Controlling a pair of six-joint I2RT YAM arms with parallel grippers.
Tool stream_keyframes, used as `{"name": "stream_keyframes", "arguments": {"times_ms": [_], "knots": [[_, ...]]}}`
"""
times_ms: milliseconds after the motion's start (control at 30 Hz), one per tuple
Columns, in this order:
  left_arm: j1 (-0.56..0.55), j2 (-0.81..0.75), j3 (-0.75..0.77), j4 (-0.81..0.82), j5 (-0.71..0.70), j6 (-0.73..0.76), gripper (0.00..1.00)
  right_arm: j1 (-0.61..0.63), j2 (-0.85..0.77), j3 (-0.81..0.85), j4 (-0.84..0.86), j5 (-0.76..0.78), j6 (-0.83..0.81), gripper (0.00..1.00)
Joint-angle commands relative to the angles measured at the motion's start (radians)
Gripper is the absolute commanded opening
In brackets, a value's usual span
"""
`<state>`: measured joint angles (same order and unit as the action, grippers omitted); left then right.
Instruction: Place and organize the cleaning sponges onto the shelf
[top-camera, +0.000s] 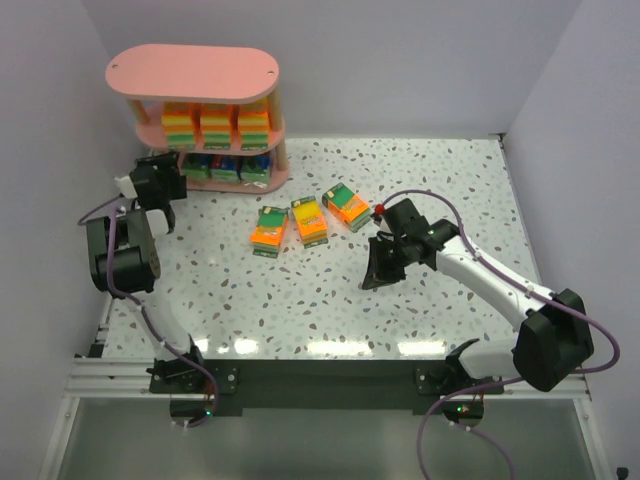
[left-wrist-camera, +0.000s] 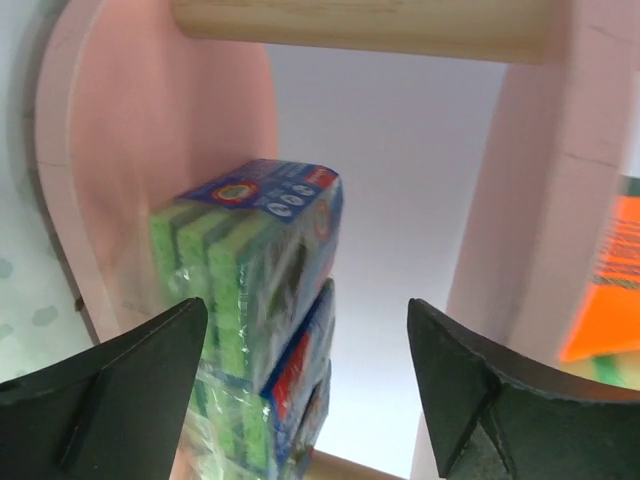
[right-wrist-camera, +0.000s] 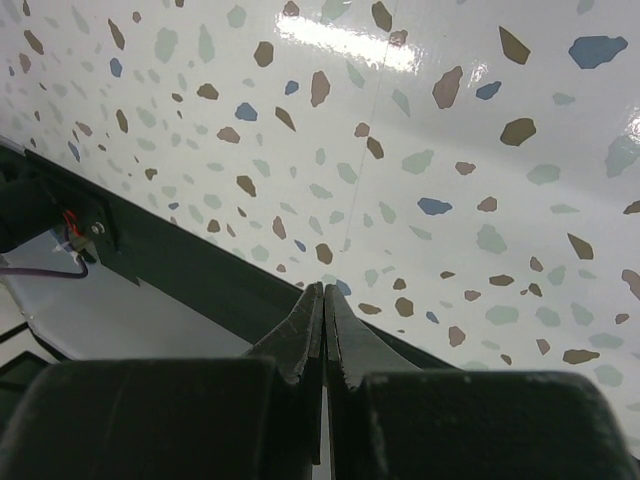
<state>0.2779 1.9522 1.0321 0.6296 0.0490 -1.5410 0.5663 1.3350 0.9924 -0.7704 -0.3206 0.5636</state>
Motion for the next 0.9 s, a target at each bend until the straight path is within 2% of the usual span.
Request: {"name": "stream_keyframes", "arguments": {"times_ms": [0, 167, 300, 367, 400, 433, 500, 533, 567, 600, 633, 667, 733, 800, 833, 867], "knots": [[-0.002, -0.119, -0.035, -0.005, -0.032, 0.039, 0.87, -0.005, -0.034, 0.005, 0.008, 0.003, -0.010, 0.00], [-0.002, -0.304, -0.167, -0.005, -0.020, 0.076, 0.92, -0.009, -0.051, -0.012, 0.019, -0.001, -0.008, 0.00], [-0.003, -0.528, -0.314, -0.060, 0.023, 0.120, 0.94, -0.014, -0.054, -0.023, 0.033, -0.009, -0.018, 0.00], [-0.003, -0.603, -0.355, -0.102, 0.063, 0.149, 0.95, -0.016, -0.060, -0.028, 0.039, -0.008, -0.022, 0.05], [-0.003, -0.681, -0.391, -0.120, 0.072, 0.160, 0.95, -0.016, -0.069, -0.028, 0.042, -0.009, -0.022, 0.09], [-0.003, -0.720, -0.405, -0.164, 0.099, 0.173, 0.96, -0.017, -0.074, -0.028, 0.048, -0.009, -0.024, 0.27], [-0.005, -0.824, -0.426, -0.212, 0.143, 0.231, 0.99, -0.020, -0.092, -0.028, 0.056, -0.009, -0.025, 0.46], [-0.008, -0.857, -0.426, -0.287, 0.184, 0.255, 1.00, -0.020, -0.099, -0.028, 0.053, -0.005, -0.027, 0.56], [-0.012, -0.886, -0.438, -0.313, 0.208, 0.298, 1.00, -0.020, -0.102, -0.021, 0.049, 0.008, -0.033, 0.73], [-0.016, -0.941, -0.446, -0.355, 0.238, 0.323, 1.00, -0.022, -0.108, -0.021, 0.042, 0.012, -0.037, 0.80], [-0.029, -0.963, -0.451, -0.388, 0.285, 0.344, 1.00, -0.022, -0.111, -0.024, 0.042, 0.015, -0.042, 0.94], [-0.042, -0.984, -0.460, -0.425, 0.302, 0.381, 1.00, -0.022, -0.112, -0.031, 0.043, 0.021, -0.042, 0.99], [-0.110, -1.019, -0.468, -0.499, 0.333, 0.430, 1.00, -0.022, -0.122, -0.050, 0.056, 0.018, -0.041, 0.99], [-0.181, -1.030, -0.455, -0.618, 0.301, 0.504, 1.00, -0.022, -0.120, -0.058, 0.062, 0.011, -0.037, 0.99], [-0.253, -1.030, -0.454, -0.664, 0.249, 0.518, 1.00, -0.023, -0.120, -0.063, 0.063, 0.008, -0.034, 0.99], [-0.278, -1.030, -0.460, -0.695, 0.218, 0.512, 1.00, -0.023, -0.120, -0.064, 0.066, 0.003, -0.031, 0.99]]}}
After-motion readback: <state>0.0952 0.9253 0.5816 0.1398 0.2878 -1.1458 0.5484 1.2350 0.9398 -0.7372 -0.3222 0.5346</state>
